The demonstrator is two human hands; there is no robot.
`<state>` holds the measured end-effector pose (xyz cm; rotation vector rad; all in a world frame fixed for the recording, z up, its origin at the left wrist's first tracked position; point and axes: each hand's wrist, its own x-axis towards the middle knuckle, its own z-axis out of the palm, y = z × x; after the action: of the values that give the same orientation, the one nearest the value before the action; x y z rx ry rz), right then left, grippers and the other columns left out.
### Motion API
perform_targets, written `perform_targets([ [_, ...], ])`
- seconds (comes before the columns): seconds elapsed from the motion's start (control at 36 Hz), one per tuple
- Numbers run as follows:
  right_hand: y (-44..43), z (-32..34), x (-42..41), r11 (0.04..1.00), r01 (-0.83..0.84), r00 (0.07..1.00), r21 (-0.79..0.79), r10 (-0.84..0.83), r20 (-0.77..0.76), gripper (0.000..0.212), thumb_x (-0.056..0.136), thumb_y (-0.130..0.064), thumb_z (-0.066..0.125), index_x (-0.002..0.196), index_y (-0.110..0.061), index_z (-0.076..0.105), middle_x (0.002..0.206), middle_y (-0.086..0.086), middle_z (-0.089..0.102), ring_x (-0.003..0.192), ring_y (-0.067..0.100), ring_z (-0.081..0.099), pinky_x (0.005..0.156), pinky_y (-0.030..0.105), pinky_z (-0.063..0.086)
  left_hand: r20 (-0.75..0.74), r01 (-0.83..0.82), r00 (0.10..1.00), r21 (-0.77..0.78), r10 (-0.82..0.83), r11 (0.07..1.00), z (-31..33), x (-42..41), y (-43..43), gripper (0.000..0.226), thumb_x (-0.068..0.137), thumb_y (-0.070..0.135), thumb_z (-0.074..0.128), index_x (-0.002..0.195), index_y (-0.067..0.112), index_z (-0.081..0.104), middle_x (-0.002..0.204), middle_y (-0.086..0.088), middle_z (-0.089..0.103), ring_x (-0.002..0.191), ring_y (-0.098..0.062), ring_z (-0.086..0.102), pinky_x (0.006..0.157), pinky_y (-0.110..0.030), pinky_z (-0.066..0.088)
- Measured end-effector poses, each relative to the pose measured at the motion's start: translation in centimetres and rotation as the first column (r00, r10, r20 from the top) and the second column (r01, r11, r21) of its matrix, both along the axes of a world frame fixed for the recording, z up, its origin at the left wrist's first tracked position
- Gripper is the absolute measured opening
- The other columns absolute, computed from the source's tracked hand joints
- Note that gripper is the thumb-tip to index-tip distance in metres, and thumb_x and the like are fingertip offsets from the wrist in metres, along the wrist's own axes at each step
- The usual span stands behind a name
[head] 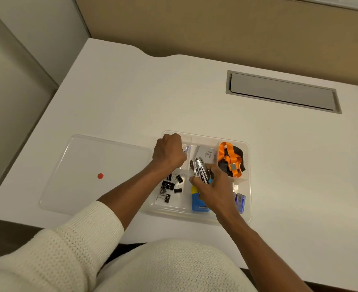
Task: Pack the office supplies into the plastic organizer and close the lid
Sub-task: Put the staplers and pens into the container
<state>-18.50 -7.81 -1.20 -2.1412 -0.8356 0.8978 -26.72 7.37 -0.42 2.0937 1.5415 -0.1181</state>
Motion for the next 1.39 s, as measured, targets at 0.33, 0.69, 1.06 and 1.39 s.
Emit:
perform_targets([
  [0.33, 4.4, 1.0, -0.3, 0.996, -0.086, 0.98, 0.003, 0.084, 0.18, 0.044, 0.084, -0.036, 0.074, 0.121, -0.015, 0.061, 0.084, -0.012, 0.065, 0.071, 0.009, 0.068, 0.065, 0.036, 0.062, 0.045, -0.166, 0.986, 0.277, 0.16, 0.946, 0.2, -5.7, 0.9, 0.028, 0.094, 0.037, 0.072, 0.107, 0.014, 0.066, 0.113, -0.006, 0.067, 0.102, -0.032, 0.068, 0.079, -0.041, 0.052],
  [0.69, 11.3, -0.7, -4.3, 0.985, -0.091, 0.946, -0.144, 0.13, 0.298, 0.049, 0.083, -0.035, 0.07, 0.12, -0.008, 0.054, 0.099, 0.007, 0.069, 0.086, 0.027, 0.066, 0.065, 0.032, 0.045, 0.303, -0.296, 0.887, -0.206, 0.348, 0.933, -2.8, -9.5, 1.4, 0.017, 0.09, 0.033, 0.079, 0.078, 0.022, 0.074, 0.077, 0.003, 0.078, 0.073, -0.022, 0.077, 0.077, -0.047, 0.066],
  [1.06, 10.9, -0.9, -4.4, 0.974, -0.133, 0.851, -0.185, 0.208, 0.483, 0.037, 0.095, -0.037, 0.061, 0.119, -0.008, 0.061, 0.111, 0.014, 0.06, 0.099, 0.032, 0.061, 0.069, 0.033, 0.042, 0.272, -0.231, 0.923, -0.178, 0.274, 0.956, -3.9, -9.2, 1.8, 0.016, 0.092, 0.029, 0.074, 0.077, 0.026, 0.07, 0.081, 0.005, 0.077, 0.076, -0.021, 0.076, 0.079, -0.045, 0.065],
  [1.39, 8.9, -1.2, -4.5, 0.918, -0.239, 0.633, -0.316, 0.394, 0.666, 0.04, 0.094, -0.047, 0.068, 0.096, -0.007, 0.07, 0.093, 0.011, 0.069, 0.095, 0.028, 0.062, 0.064, 0.035, 0.048, 0.239, -0.253, 0.927, -0.172, 0.289, 0.952, -4.4, -8.7, 1.8, 0.016, 0.094, 0.032, 0.074, 0.081, 0.023, 0.073, 0.084, 0.003, 0.077, 0.078, -0.022, 0.075, 0.077, -0.04, 0.062],
])
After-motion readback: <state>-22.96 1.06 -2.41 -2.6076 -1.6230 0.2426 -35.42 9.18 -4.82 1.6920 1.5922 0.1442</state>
